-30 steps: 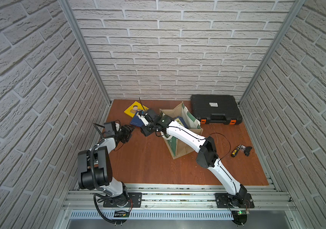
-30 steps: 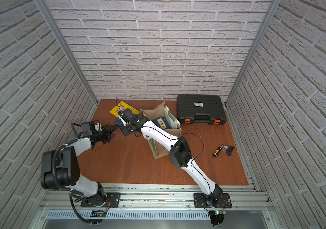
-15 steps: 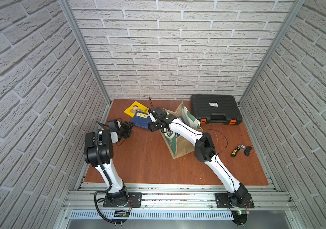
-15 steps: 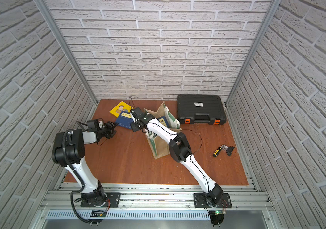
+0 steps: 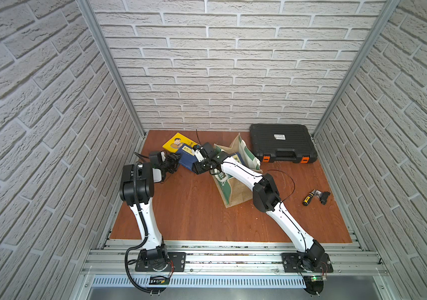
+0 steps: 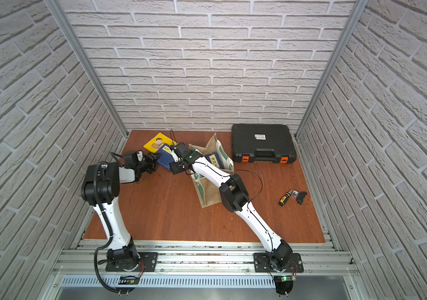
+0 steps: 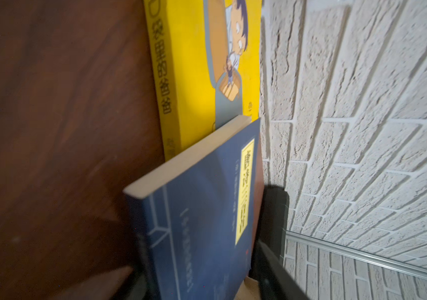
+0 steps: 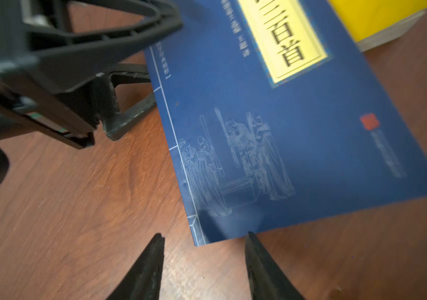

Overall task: Put the books into the canvas bag
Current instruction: Pick up the book from the center of the board.

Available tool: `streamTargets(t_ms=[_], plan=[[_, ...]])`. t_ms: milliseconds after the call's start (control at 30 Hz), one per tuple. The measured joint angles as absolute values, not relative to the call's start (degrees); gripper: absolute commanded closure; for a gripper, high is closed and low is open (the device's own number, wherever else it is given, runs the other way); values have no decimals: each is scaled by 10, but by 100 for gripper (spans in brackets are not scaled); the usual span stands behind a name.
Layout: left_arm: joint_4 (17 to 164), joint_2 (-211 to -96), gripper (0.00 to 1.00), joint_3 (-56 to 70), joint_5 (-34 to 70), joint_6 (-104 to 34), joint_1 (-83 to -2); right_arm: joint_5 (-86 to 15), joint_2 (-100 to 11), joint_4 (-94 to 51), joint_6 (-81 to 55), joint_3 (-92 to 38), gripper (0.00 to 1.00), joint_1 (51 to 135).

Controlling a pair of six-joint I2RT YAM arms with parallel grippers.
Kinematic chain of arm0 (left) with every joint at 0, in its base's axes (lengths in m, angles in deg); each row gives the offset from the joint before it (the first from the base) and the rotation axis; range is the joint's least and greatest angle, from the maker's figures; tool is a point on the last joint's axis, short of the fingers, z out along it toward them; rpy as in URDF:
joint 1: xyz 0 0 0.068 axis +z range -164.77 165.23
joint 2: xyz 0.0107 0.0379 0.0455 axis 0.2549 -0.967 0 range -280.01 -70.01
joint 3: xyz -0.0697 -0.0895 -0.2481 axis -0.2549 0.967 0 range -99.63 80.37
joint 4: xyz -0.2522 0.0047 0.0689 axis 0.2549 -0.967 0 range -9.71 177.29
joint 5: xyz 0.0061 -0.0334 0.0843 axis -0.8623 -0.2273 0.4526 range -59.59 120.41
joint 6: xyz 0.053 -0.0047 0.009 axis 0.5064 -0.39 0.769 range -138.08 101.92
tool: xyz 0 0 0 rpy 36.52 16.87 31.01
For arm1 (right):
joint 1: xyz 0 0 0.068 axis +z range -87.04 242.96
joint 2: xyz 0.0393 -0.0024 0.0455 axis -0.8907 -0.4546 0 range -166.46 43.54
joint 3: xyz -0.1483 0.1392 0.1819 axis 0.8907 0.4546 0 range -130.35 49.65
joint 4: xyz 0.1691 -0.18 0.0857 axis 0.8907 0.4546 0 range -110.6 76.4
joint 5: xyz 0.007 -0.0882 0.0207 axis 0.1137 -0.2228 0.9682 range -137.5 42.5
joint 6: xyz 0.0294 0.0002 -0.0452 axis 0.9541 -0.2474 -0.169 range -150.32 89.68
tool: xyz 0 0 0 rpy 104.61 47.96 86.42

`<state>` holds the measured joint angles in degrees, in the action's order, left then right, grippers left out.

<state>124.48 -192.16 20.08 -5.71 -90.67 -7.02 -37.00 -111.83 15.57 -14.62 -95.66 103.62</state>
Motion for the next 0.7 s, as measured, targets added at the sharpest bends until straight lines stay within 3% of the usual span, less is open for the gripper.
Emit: streamTargets(t_ms=[300, 533, 700], plan=[[1327, -1949, 99, 214, -85, -938, -62, -334, -1133, 172, -145, -957, 55, 1037], [1305, -1894, 100, 268, -84, -920, -51, -322, -1126, 196, -152, -954, 55, 1037], [1228, -1792, 100, 303, -80, -874, -42, -306, -1078, 208, -160, -920, 55, 1045]])
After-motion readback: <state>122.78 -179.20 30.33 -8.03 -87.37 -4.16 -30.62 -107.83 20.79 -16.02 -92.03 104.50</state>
